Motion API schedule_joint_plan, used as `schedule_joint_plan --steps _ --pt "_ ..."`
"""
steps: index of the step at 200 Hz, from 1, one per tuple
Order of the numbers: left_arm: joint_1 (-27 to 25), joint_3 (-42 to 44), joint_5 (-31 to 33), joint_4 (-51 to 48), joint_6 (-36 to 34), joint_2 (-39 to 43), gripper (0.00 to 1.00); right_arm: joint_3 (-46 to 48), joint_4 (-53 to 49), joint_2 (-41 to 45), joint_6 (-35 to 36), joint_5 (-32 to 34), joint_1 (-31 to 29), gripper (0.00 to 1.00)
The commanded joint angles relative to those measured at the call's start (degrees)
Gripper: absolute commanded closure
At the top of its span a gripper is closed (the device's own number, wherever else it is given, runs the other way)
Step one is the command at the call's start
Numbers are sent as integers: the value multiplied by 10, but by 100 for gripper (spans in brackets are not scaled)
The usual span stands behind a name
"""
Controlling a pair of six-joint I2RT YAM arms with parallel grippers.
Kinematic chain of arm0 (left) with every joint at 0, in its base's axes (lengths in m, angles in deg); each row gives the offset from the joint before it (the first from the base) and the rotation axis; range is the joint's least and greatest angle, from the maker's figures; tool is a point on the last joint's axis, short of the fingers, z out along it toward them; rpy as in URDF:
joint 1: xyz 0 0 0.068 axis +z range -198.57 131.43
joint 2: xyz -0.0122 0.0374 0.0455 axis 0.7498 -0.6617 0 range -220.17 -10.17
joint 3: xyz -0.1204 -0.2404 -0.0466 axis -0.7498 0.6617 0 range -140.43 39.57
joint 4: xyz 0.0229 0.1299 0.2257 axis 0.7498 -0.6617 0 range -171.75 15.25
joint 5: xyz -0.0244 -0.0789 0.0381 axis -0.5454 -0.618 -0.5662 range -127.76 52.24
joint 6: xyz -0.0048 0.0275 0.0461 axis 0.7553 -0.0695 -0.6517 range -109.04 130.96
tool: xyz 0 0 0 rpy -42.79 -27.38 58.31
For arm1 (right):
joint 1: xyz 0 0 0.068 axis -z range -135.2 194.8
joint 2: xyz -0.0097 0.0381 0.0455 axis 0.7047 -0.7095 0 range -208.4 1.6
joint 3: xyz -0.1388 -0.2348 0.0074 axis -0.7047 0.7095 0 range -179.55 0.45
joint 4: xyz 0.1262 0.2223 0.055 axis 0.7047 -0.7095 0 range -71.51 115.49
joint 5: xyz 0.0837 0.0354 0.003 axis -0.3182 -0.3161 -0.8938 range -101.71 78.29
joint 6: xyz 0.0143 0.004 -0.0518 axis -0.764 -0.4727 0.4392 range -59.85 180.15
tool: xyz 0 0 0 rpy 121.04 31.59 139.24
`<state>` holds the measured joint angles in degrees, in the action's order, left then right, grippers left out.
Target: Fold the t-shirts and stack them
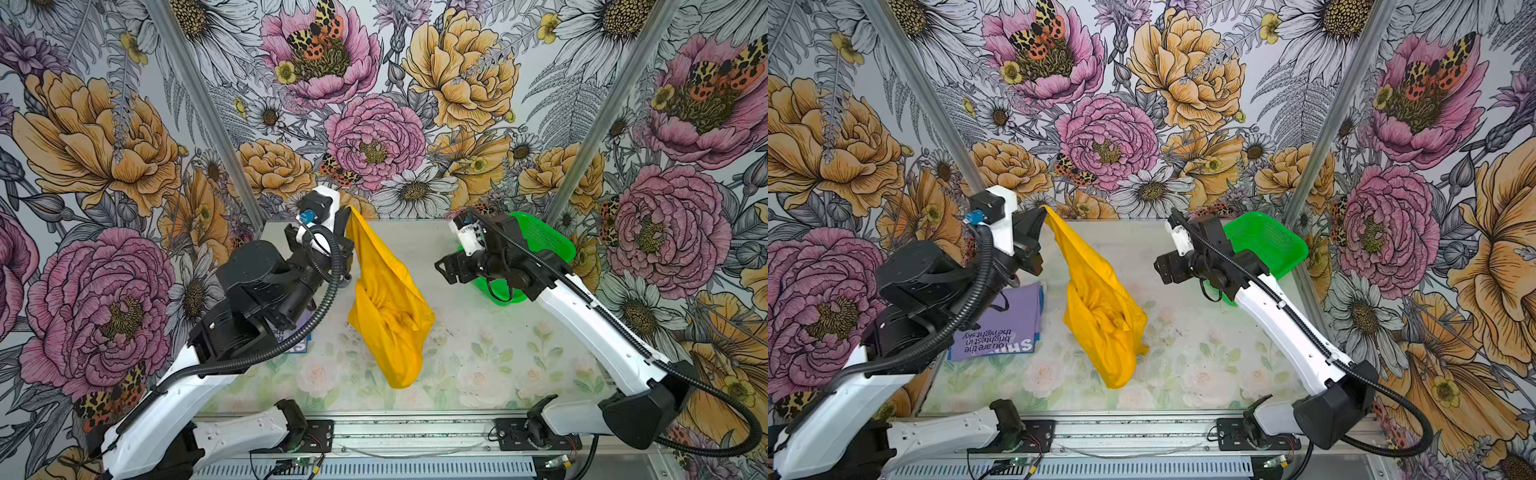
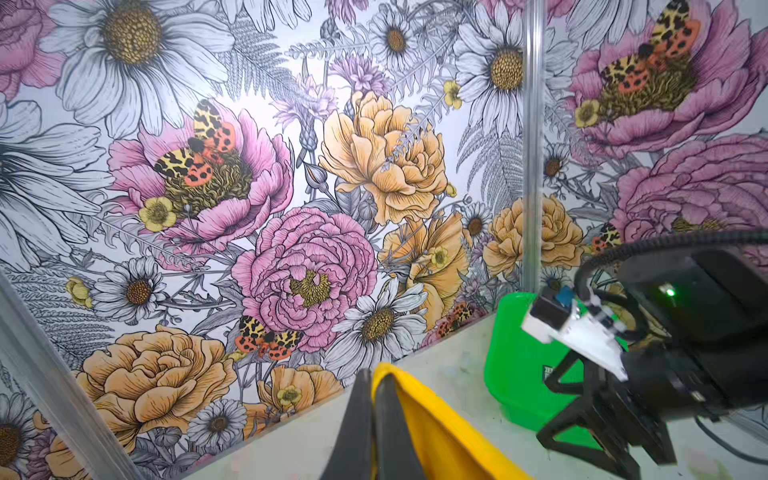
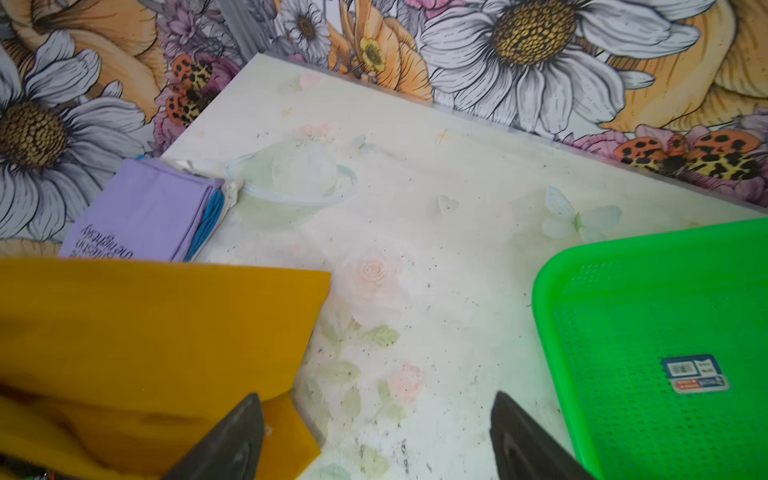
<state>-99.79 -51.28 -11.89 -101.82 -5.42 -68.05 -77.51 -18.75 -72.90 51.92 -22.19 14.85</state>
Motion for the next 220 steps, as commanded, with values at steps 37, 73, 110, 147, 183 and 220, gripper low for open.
schedule_joint_plan --steps 37,73,110,147,183,220 --pt "43 -67 -100 -57 40 -64 100 211 156 115 -44 -125 -114 12" --pt "42 -83 -73 -57 54 -80 100 244 252 110 -81 -108 -186 12" --pt "39 -116 -36 -57 74 -104 100 229 343 83 -99 2 -257 14" --pt "9 -158 11 -60 72 -139 100 227 403 44 -148 208 -285 16" --pt "0 -184 22 -72 65 -142 100 237 406 29 -176 305 -249 16" --pt "0 -187 68 -89 46 -129 100 215 392 25 -138 234 -167 55"
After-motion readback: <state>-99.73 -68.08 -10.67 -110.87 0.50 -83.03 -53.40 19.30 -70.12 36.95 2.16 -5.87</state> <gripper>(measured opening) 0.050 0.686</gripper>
